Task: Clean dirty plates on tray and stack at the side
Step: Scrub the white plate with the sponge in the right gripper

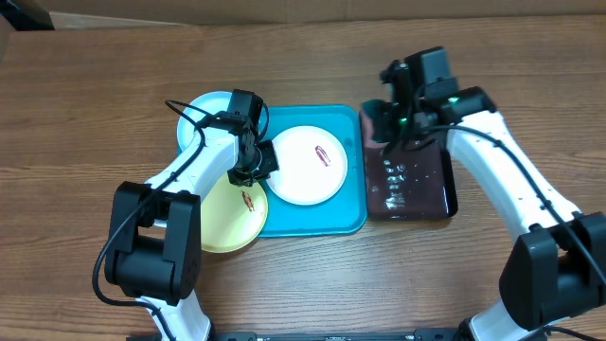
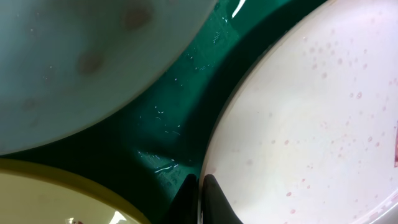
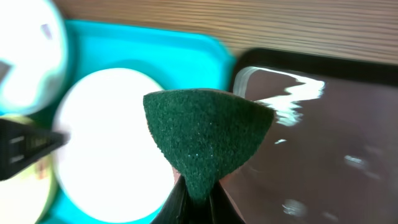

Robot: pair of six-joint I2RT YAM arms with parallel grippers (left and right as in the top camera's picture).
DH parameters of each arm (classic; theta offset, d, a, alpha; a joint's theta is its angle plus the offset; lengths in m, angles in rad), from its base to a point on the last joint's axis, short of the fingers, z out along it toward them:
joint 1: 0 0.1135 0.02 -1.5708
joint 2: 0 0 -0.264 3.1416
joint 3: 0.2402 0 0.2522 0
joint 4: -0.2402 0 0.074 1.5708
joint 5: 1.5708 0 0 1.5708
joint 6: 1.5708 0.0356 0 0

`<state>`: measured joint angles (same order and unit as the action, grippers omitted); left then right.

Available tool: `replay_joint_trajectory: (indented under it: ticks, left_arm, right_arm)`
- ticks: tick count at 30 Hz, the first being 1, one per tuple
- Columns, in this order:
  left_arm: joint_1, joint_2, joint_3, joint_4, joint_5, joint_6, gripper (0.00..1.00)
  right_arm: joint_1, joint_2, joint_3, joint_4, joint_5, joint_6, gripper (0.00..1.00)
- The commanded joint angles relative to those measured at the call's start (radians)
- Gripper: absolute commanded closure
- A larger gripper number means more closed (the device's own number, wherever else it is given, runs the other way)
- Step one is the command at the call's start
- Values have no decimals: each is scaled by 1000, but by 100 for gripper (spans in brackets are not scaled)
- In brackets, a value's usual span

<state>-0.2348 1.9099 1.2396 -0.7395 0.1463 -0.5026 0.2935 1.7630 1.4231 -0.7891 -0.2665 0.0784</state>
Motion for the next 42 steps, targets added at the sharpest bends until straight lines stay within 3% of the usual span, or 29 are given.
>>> replay_joint_trajectory:
  ticks: [1, 15, 30, 42]
  left_arm:
    - [-1, -1, 21, 1, 8, 1, 96]
    - [-1, -1, 21, -9, 8, 2, 96]
    - [-1, -1, 21, -16, 8, 2, 96]
    - [-1, -1, 21, -16, 8, 9, 96]
  right_arm:
    - [98, -4, 7, 52, -76, 3, 96]
    - [409, 169, 4, 215, 697, -80, 96]
    - [417, 320, 3, 228, 720, -86, 96]
    - [417, 327, 3, 228, 761, -75, 96]
